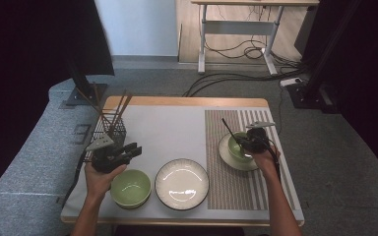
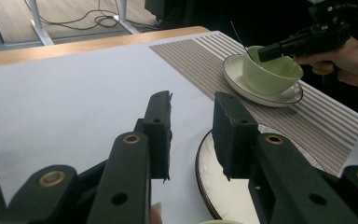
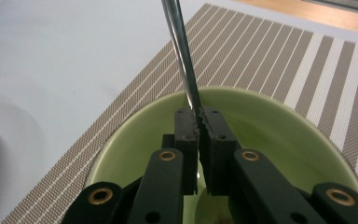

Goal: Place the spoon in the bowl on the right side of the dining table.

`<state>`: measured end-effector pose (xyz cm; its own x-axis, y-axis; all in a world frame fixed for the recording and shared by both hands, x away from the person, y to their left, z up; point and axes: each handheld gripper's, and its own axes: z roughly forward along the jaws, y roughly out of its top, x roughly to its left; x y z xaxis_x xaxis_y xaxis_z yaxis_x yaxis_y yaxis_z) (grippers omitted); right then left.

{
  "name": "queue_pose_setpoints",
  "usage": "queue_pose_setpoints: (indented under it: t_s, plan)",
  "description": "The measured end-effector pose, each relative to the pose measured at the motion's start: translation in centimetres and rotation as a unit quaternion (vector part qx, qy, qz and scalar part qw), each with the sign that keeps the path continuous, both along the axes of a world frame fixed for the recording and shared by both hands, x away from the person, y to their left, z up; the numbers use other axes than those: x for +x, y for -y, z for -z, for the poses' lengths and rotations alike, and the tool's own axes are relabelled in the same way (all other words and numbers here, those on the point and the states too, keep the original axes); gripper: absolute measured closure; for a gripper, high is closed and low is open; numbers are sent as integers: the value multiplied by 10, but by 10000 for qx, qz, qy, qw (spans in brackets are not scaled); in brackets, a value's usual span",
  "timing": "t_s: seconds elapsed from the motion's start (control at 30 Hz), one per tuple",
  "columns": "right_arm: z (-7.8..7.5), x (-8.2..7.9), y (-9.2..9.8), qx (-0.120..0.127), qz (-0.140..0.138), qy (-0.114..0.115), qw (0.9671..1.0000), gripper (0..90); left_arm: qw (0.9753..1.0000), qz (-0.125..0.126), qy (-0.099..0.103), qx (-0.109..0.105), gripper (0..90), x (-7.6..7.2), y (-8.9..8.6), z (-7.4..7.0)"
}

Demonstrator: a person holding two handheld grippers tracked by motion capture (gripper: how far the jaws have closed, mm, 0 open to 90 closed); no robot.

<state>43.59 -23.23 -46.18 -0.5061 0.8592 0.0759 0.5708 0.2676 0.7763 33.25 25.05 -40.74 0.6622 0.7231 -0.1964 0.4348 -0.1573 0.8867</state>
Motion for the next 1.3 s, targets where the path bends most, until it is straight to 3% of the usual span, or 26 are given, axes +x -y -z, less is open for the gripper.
queue_pose_setpoints:
  t_s: [0.83,1.3]
  plan:
    - [-18,18,-14,39,-142,71,9999,714,10000,-29,-20,4,676,-5,-7,2]
    - [-11,29,-19,103,-143,-14,9998,674,10000,-61,-39,0,678,-7,-9,3]
